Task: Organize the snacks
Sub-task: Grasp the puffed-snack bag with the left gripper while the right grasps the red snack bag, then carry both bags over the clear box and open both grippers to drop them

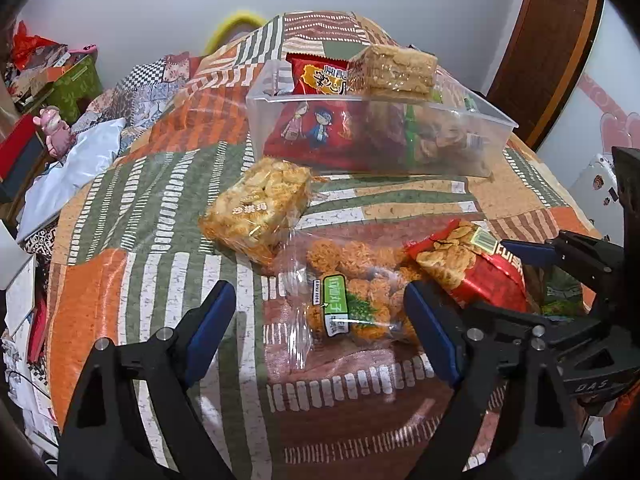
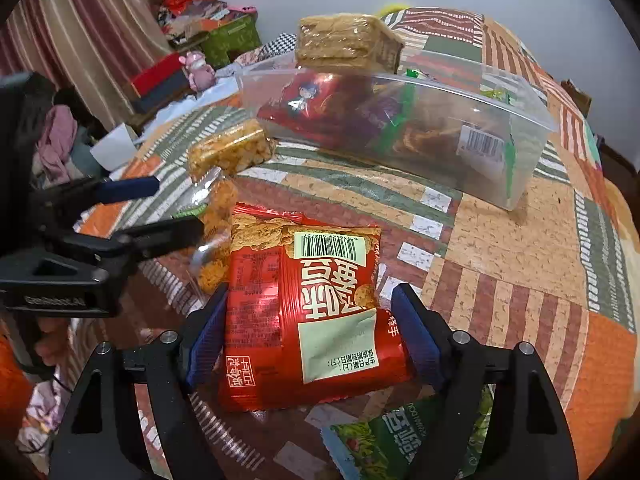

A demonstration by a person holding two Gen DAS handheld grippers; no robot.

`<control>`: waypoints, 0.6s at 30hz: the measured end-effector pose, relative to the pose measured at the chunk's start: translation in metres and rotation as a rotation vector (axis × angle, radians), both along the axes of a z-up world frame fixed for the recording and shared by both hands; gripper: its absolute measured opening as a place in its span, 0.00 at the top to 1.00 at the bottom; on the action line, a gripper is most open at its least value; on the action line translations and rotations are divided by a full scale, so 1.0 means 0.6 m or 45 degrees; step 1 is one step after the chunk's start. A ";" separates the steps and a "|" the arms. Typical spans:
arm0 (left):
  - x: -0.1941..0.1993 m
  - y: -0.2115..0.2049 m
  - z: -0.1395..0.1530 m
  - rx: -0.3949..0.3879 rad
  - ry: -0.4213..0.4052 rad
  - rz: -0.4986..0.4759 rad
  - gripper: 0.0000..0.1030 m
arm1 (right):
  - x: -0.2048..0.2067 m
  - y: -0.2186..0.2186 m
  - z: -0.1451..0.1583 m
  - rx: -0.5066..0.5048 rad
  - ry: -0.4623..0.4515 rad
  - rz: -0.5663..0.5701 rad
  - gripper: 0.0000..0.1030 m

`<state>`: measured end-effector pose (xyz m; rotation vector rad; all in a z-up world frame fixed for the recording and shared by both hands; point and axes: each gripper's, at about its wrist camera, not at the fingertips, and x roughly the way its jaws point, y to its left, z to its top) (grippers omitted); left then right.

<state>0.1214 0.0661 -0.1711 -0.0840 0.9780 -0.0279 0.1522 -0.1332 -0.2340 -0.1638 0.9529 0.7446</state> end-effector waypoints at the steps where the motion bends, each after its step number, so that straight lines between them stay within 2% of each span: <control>1: 0.002 -0.001 -0.001 -0.006 0.003 0.000 0.16 | 0.001 -0.004 0.001 0.008 0.000 -0.006 0.29; 5: 0.008 -0.006 -0.002 -0.039 0.008 -0.007 0.15 | -0.001 -0.016 0.006 0.036 -0.006 -0.027 0.32; 7: 0.010 -0.012 -0.003 -0.046 0.011 -0.015 0.07 | 0.000 -0.022 0.011 0.056 -0.008 -0.039 0.33; 14: 0.027 -0.051 -0.034 -0.001 0.080 -0.096 0.06 | 0.003 -0.041 0.039 0.098 -0.056 -0.095 0.33; 18: 0.041 -0.066 -0.049 -0.028 0.106 -0.099 0.01 | 0.004 -0.051 0.053 0.104 -0.089 -0.115 0.33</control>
